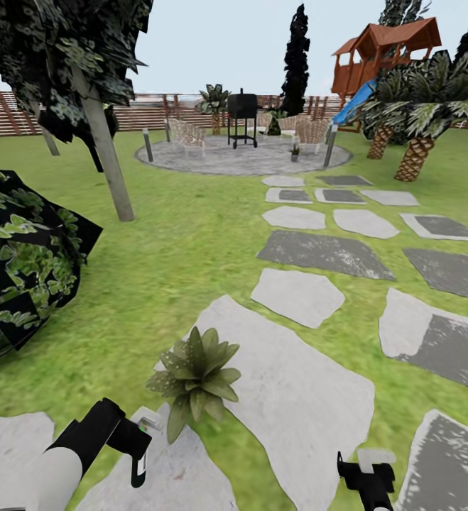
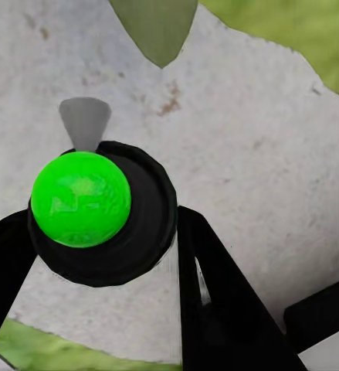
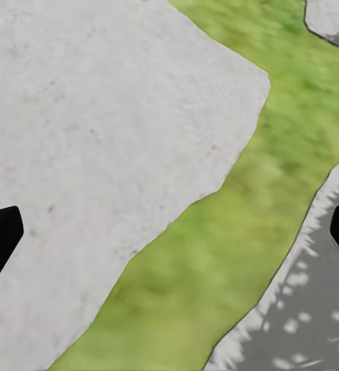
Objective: Pick up the pesticide atomizer in the garden and spray insectifuge to fully cover both potted plants in the garden.
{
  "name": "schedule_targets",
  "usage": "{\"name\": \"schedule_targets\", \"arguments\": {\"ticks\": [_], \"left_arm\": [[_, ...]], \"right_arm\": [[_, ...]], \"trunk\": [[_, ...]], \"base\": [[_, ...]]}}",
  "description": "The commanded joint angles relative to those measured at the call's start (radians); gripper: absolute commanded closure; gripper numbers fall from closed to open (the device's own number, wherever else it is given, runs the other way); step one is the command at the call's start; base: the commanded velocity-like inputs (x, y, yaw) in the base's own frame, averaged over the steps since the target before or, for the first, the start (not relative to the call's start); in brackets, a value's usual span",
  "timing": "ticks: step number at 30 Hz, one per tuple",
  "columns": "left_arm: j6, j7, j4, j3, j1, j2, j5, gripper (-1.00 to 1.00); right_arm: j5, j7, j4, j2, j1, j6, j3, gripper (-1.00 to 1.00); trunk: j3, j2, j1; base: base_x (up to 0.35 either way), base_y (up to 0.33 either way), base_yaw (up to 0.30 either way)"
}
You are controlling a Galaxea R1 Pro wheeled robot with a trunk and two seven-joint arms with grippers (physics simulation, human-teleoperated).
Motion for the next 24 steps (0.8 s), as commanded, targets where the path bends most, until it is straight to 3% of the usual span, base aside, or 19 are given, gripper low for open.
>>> {"name": "schedule_targets", "arguments": {"ticks": [1, 10, 18, 24], "left_arm": [[0.006, -0.008, -0.001, 0.006, 0.000, -0.001, -0.008, 1.00], [0.007, -0.008, -0.001, 0.006, 0.000, 0.000, -0.008, 1.00], [0.006, -0.007, 0.000, 0.005, 0.000, 0.001, -0.010, 1.00], [0.006, -0.006, 0.000, 0.006, 0.000, 0.001, -0.010, 1.00]], "right_arm": [[0.001, -0.008, 0.000, 0.000, 0.000, 0.000, 0.008, -1.00], [0.001, -0.008, 0.000, 0.000, 0.000, 0.000, 0.008, -1.00], [0.001, -0.008, 0.000, 0.000, 0.000, 0.000, 0.008, -1.00], [0.001, -0.008, 0.000, 0.000, 0.000, 0.000, 0.008, -1.00]], "trunk": [[-0.001, 0.000, 0.000], [-0.001, 0.000, 0.000], [-0.001, 0.000, 0.000], [-0.001, 0.000, 0.000]], "base": [[0.169, -0.249, 0.254], [0.153, -0.181, 0.271], [0.004, -0.008, 0.055], [0.000, -0.224, 0.219]]}}
